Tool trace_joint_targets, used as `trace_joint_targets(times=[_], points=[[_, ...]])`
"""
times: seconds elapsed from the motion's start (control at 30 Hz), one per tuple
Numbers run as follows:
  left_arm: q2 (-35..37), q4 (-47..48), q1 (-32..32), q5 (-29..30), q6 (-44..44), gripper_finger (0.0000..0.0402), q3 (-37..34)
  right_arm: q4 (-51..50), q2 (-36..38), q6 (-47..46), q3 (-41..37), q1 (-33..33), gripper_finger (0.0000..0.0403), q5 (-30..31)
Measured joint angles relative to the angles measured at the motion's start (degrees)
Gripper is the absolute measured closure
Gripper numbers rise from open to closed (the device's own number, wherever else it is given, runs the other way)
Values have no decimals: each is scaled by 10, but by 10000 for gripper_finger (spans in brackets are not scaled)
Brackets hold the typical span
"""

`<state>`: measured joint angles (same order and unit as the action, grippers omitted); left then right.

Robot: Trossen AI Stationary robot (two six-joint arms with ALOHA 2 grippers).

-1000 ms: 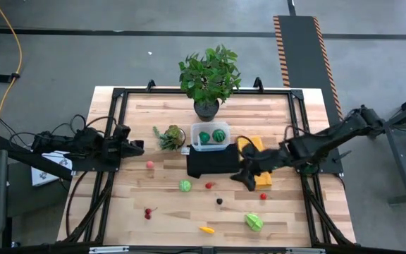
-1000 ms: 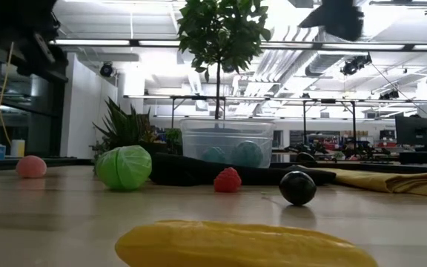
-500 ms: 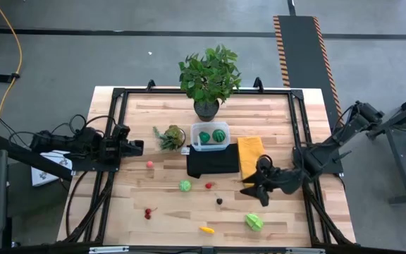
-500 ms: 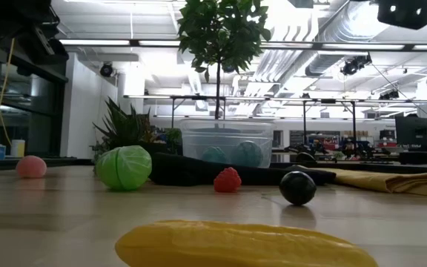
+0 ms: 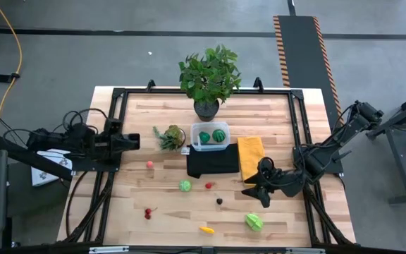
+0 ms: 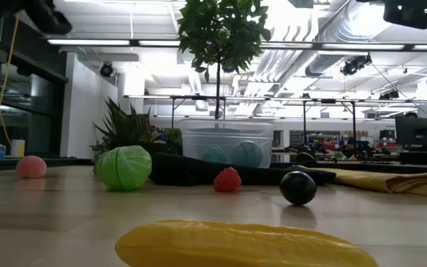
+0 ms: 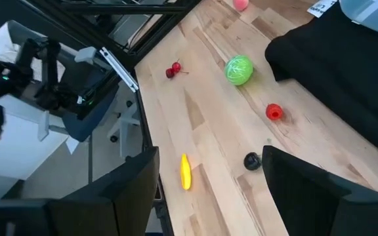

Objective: Pick and placing Produce into tupperware
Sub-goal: Put the starfruit into the transparent bin

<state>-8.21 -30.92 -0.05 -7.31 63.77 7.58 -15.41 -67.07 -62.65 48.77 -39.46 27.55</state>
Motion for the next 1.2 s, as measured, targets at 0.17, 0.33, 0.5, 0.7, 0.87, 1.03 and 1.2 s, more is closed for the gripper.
trace_joint_targets(times=[0.17, 0.33, 0.5, 0.7, 0.87, 1.03, 1.2], points=[[-51, 17, 0, -19, -37, 401, 57, -2, 0, 2, 0, 0, 142, 0], [-135, 23, -10, -55, -44, 401, 107, -3, 0, 11, 0, 0, 142, -2], [-225, 15, -82, -62, -76, 401, 150, -14, 0, 12, 0, -1, 142, -10], [-310, -37, -208, -13, -151, 401, 206, -17, 0, 12, 0, -13, 142, -11], [-353, -33, -304, 64, -237, 401, 261, -22, 0, 12, 0, -20, 142, -11], [-364, 34, -355, 158, -275, 401, 304, -26, 0, 16, 0, -23, 142, -12], [-364, 202, -382, 280, -235, 401, 343, -33, 0, -3, 0, -37, 142, -59]])
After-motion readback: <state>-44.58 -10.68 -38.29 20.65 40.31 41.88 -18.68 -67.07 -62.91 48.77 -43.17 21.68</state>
